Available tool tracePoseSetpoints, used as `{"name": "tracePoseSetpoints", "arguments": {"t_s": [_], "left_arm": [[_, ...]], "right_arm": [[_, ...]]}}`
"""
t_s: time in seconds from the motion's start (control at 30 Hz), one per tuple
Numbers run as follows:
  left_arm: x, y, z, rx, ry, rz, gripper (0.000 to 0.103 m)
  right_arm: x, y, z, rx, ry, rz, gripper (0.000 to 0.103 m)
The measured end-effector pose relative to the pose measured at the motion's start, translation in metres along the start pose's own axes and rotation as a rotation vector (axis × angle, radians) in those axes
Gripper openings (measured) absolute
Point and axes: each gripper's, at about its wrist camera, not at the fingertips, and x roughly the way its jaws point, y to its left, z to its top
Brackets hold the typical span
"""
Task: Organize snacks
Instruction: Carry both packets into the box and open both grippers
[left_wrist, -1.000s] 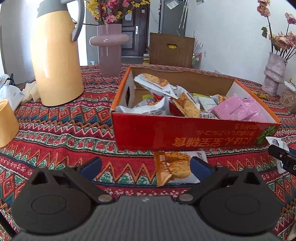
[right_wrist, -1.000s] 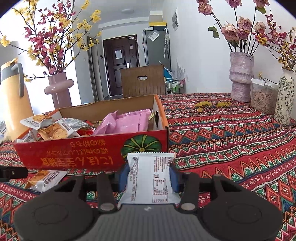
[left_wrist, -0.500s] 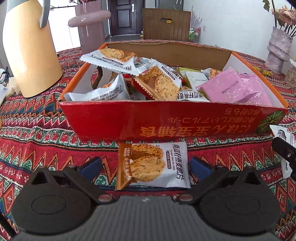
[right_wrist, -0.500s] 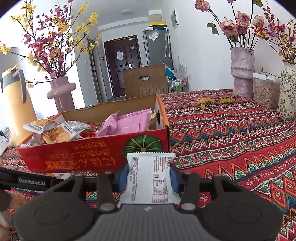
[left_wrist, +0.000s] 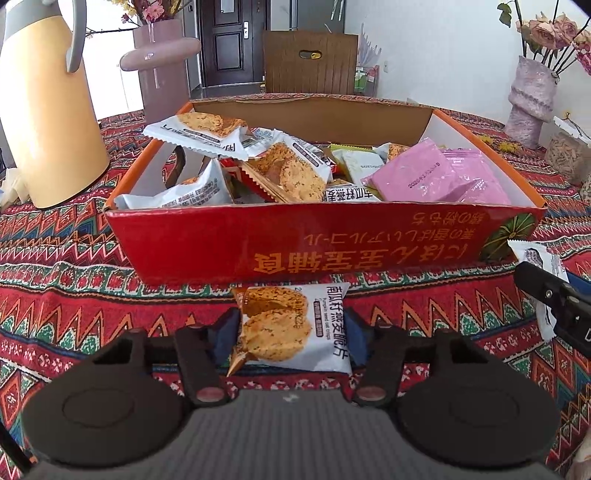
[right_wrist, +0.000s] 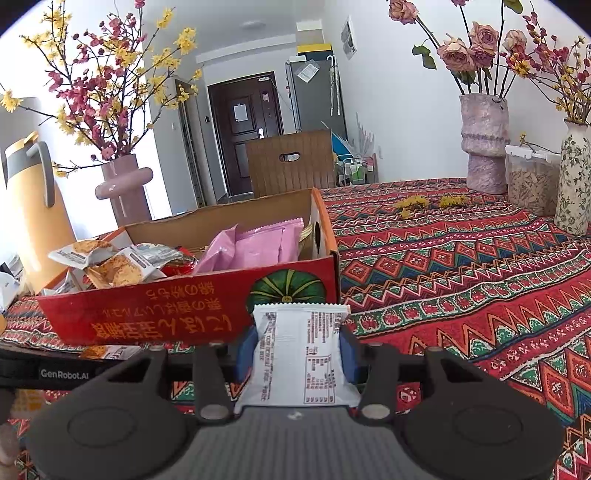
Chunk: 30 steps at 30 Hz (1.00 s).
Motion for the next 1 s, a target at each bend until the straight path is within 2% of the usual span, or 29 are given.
{"name": "tracePoseSetpoints", "arguments": {"t_s": [0.27, 0.63, 1.0], "left_arm": [[-0.015, 0.003, -0.003, 0.008, -0.044, -0.023, 0.059], [-0.068, -0.005, 0.012, 0.040, -0.226, -0.080, 0.059], [-0.081, -0.006, 0.043, 0.020, -0.349, -0.043, 0.059]], "right_arm": [[-0.008, 0.000, -0.001, 0.001, -0.039, 0.007, 0.046], [-0.027, 0.012, 0.006, -0.038, -0.097, 0.054, 0.046], [-0.026, 0.034, 0.043, -0.077, -0.188, 0.093, 0.046]]}}
